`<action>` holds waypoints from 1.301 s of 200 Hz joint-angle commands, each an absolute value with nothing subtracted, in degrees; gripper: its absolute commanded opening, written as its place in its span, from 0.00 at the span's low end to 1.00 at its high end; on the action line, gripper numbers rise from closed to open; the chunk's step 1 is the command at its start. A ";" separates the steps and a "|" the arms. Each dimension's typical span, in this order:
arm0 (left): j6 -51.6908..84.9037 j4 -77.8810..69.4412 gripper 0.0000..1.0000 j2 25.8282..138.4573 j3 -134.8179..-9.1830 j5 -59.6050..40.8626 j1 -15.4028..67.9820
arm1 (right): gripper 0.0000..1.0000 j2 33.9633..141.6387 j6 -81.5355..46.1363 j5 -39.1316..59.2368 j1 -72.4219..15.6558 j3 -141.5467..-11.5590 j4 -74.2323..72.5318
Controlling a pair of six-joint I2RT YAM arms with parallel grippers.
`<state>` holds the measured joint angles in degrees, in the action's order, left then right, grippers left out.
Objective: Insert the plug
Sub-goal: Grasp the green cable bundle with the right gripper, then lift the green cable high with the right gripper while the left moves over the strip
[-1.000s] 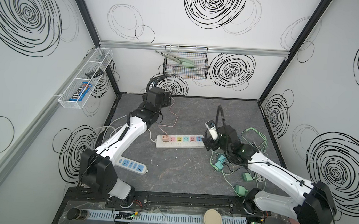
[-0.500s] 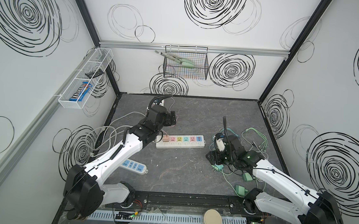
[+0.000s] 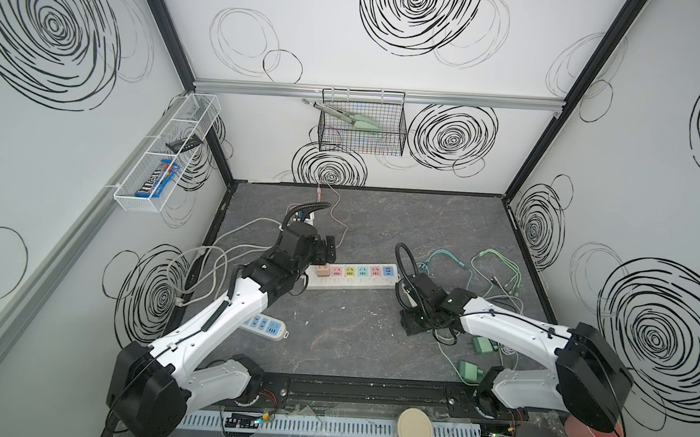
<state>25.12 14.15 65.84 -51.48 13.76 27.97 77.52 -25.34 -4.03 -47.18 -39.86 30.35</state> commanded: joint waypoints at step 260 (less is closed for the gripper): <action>18.92 5.41 0.96 67.98 -50.30 5.20 38.14 | 0.00 51.69 -15.51 -7.17 -41.92 -52.12 -2.72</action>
<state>19.51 11.25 67.90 -51.27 10.09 37.56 50.19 -18.33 -10.85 -42.02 -47.35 4.43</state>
